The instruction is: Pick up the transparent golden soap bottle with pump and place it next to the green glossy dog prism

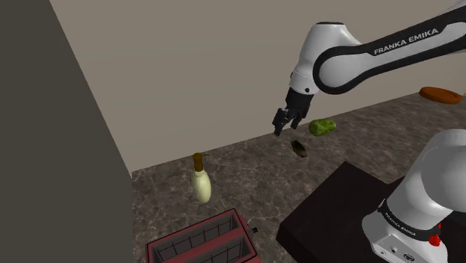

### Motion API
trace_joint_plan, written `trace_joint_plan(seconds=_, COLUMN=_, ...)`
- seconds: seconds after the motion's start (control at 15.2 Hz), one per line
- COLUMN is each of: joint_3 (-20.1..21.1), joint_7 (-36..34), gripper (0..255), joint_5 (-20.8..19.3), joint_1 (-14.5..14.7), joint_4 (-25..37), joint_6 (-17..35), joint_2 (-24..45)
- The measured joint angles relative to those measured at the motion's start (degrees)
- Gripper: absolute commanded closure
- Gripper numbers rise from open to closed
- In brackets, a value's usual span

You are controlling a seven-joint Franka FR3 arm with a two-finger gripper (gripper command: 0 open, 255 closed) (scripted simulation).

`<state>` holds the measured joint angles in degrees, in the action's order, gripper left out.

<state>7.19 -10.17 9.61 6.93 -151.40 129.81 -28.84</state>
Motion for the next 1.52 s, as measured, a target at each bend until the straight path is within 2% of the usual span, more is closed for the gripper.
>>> trace_joint_plan(seconds=0.4, joint_3=3.81, joint_7=-2.73, gripper=0, joint_5=2.45, joint_1=2.27, joint_4=0.66, joint_6=14.79, joint_2=11.34)
trace_joint_plan(seconds=0.79, joint_3=7.89, joint_7=-8.3, gripper=0, joint_5=0.39, joint_1=3.31, joint_4=6.23, joint_6=26.55, joint_2=24.33)
trace_joint_plan(seconds=0.92, joint_3=8.76, joint_7=-11.07, gripper=0, joint_5=-1.9, joint_1=3.7, joint_4=8.01, joint_6=30.55, joint_2=28.78)
trace_joint_plan(seconds=1.12, joint_3=8.7, joint_7=-17.09, gripper=0, joint_5=-7.74, joint_1=5.28, joint_4=12.07, joint_6=35.75, joint_2=36.11)
trace_joint_plan(seconds=1.25, joint_3=7.46, joint_7=-20.76, gripper=0, joint_5=-11.33, joint_1=7.25, joint_4=14.76, joint_6=37.95, joint_2=39.71)
trace_joint_plan(seconds=1.52, joint_3=2.5, joint_7=-28.22, gripper=0, joint_5=-18.05, joint_1=13.89, joint_4=21.76, joint_6=42.18, joint_2=48.3)
